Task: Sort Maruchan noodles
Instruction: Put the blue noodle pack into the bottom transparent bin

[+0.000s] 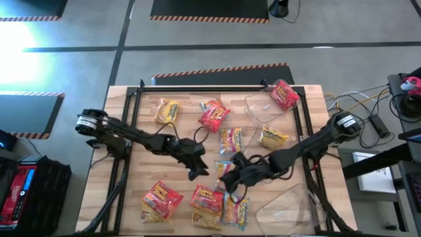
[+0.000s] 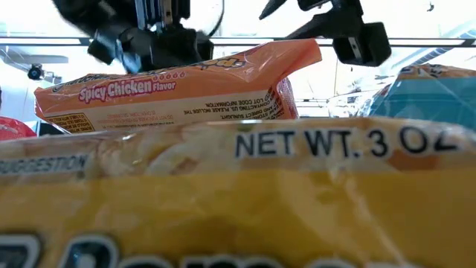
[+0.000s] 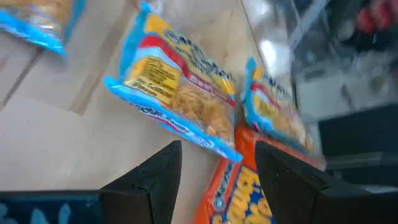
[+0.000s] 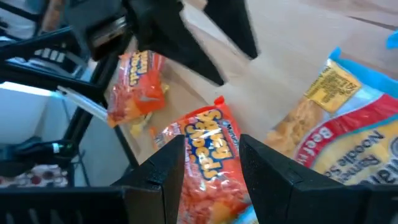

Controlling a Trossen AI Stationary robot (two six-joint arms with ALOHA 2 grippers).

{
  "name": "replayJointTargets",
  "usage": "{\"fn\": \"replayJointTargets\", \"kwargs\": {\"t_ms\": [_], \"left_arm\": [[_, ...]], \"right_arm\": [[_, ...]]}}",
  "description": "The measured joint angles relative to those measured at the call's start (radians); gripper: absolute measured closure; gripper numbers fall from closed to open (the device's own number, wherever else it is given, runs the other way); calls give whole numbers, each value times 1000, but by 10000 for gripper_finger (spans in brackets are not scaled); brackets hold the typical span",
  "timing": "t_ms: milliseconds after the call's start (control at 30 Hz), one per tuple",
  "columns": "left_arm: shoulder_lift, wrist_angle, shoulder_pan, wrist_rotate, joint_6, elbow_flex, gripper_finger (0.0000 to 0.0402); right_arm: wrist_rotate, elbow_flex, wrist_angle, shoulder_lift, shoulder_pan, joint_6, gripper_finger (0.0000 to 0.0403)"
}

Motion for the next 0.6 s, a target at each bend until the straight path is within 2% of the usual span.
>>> {"fn": "replayJointTargets", "kwargs": {"t_ms": [133, 233, 367, 600], "left_arm": [[0, 273, 1, -10, -88, -115, 216], [0, 394, 0, -27, -125, -174, 216], [0, 414, 0, -68, -152, -211, 216], [0, 431, 0, -103, -159, -213, 216]], "right_arm": [[0, 89, -116, 49, 4, 34, 264], [0, 131, -172, 78, 4, 62, 264], [-1, 163, -242, 111, 4, 128, 264], [-59, 178, -250, 170, 4, 225, 264]]}}
